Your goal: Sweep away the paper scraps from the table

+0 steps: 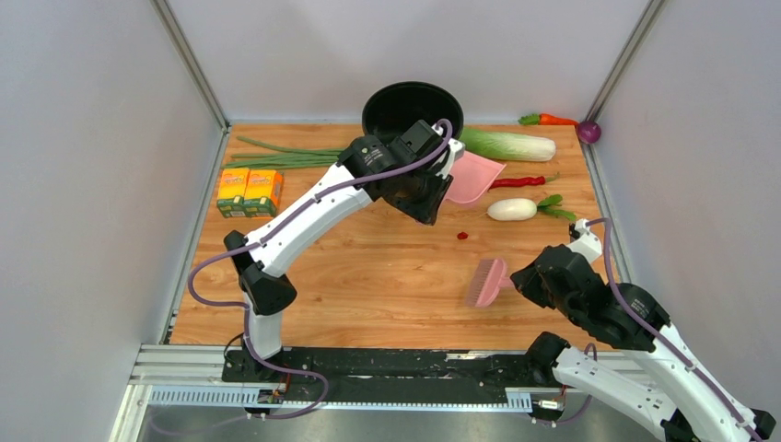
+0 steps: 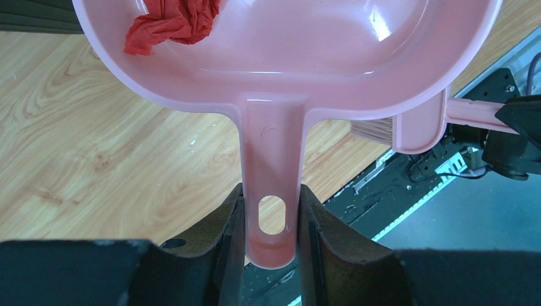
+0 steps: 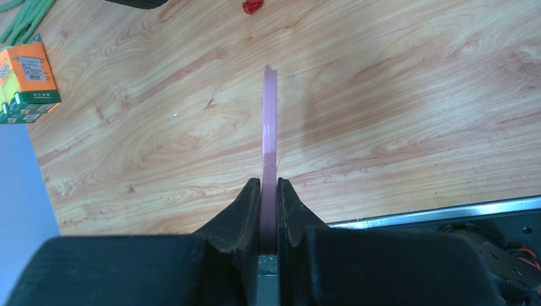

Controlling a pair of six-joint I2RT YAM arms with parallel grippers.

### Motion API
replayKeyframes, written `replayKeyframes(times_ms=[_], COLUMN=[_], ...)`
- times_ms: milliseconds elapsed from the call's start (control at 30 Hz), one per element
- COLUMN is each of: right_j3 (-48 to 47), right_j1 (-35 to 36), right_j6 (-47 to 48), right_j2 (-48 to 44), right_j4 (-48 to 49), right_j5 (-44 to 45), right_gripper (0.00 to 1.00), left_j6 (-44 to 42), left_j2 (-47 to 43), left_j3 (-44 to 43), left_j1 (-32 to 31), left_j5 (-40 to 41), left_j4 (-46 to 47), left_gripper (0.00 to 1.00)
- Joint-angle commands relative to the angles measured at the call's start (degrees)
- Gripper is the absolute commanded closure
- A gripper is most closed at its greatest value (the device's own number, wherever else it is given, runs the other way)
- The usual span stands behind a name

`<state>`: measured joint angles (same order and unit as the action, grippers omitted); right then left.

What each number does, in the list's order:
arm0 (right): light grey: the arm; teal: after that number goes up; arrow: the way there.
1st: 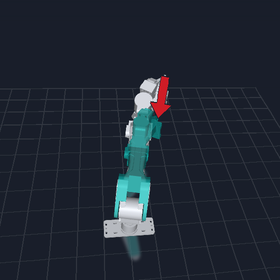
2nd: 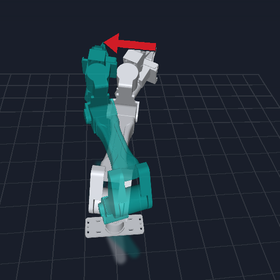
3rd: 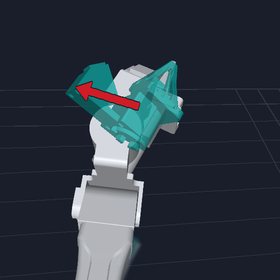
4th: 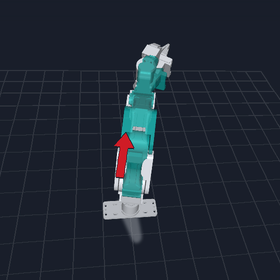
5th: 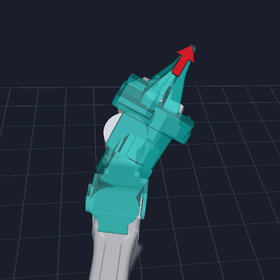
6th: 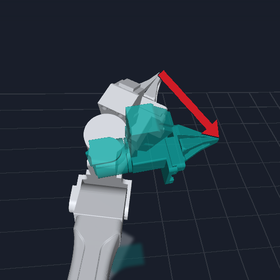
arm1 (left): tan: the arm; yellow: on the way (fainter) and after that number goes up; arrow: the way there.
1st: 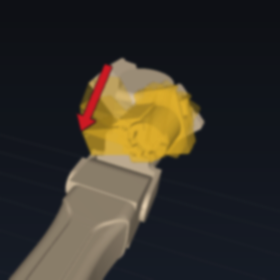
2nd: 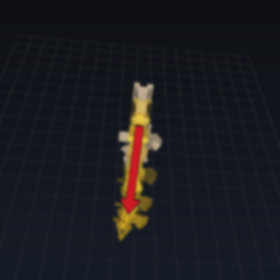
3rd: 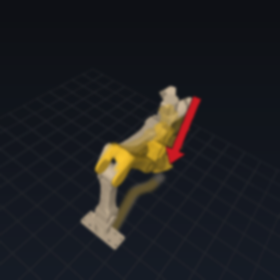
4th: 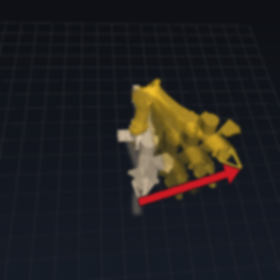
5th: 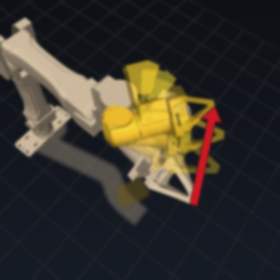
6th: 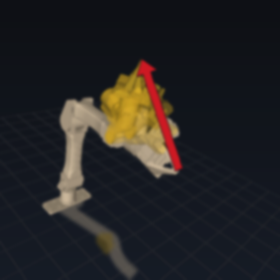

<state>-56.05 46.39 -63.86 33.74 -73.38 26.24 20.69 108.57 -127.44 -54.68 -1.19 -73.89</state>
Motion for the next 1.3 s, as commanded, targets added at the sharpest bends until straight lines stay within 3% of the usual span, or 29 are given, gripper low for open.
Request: replayKeyframes(times_ms=[0, 600, 733, 1067, 1200, 1267], right_j3=[0.3, 1.6, 1.9, 1.9, 2.0, 1.9], right_j1=[-0.2, -0.2, -0.2, -0.2, -0.2, -0.2], right_j6=[-1.1, -1.0, -0.9, -1.0, -1.0, -1.0], right_j2=[-0.3, 0.6, 0.9, 0.3, -0.6, -0.9], right_j4=[3.6, 5.0, 5.4, 5.4, 5.3, 5.1], right_j5=[-0.4, -1.2, -1.5, -1.1, -1.2, -1.1], right_gripper=[1.00, 1.00, 1.00, 1.00, 1.00, 1.00], left_j6=[0.7, 3.7, 6.6, 21.8, 32.3, 39.0], left_j2=[0.1, 5.2, 6.3, 5.4, 3.9, 2.8], left_j3=[-2.8, -15.2, -15.6, -8.3, -1.3, 3.0], left_j1=[1.1, 8.2, 12.1, 19.5, 21.7, 22.6], left_j5=[-2.1, -11.1, -17.3, -33.4, -39.3, -41.6], left_j4=[1.7, 5.3, 9.7, 29.2, 42.4, 54.8], left_gripper=[1.00, 1.00, 1.00, 1.00, 1.00, 1.00])
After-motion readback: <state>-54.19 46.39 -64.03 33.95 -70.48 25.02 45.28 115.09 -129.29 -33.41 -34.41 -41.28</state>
